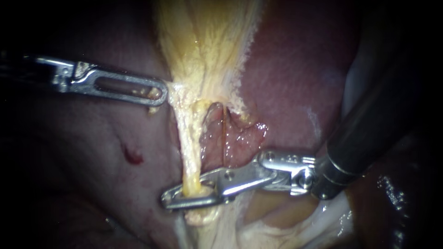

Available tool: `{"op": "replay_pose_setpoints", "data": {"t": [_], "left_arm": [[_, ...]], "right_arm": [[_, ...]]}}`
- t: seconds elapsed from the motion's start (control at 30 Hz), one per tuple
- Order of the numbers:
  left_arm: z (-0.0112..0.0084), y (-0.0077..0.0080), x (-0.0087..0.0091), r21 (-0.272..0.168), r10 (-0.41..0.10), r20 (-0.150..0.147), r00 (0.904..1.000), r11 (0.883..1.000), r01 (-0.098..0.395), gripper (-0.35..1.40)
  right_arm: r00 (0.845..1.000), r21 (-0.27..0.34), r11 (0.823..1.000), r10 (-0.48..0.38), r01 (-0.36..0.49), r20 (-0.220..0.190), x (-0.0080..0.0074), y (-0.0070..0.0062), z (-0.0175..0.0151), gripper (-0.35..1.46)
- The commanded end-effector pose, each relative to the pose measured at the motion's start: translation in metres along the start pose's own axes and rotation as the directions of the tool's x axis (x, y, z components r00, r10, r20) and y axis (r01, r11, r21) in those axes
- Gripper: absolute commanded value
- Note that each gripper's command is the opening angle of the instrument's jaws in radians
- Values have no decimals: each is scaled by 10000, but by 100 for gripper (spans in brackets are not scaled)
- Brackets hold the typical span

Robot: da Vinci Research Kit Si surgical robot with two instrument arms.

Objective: Clipping second clip left tube

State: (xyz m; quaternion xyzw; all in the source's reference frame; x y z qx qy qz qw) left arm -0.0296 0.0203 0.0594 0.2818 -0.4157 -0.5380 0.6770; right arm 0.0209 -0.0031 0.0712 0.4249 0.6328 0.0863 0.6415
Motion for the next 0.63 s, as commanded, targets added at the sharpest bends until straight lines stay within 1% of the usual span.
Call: {"op": "replay_pose_setpoints", "data": {"t": [0.03,0.27,0.63], "left_arm": [[0,0,0,2,-4,0,10000,10000,4,-35],[0,1,0,2,-5,0,10000,10000,5,-35],[0,1,0,2,-5,0,10000,10000,5,-35]], "right_arm": [[10000,9,10000,4,-4,6,0,0,0,-35],[9999,8,9999,-171,171,14,0,2,0,-35],[9998,36,9998,-177,177,18,-1,2,-1,-35]]}}
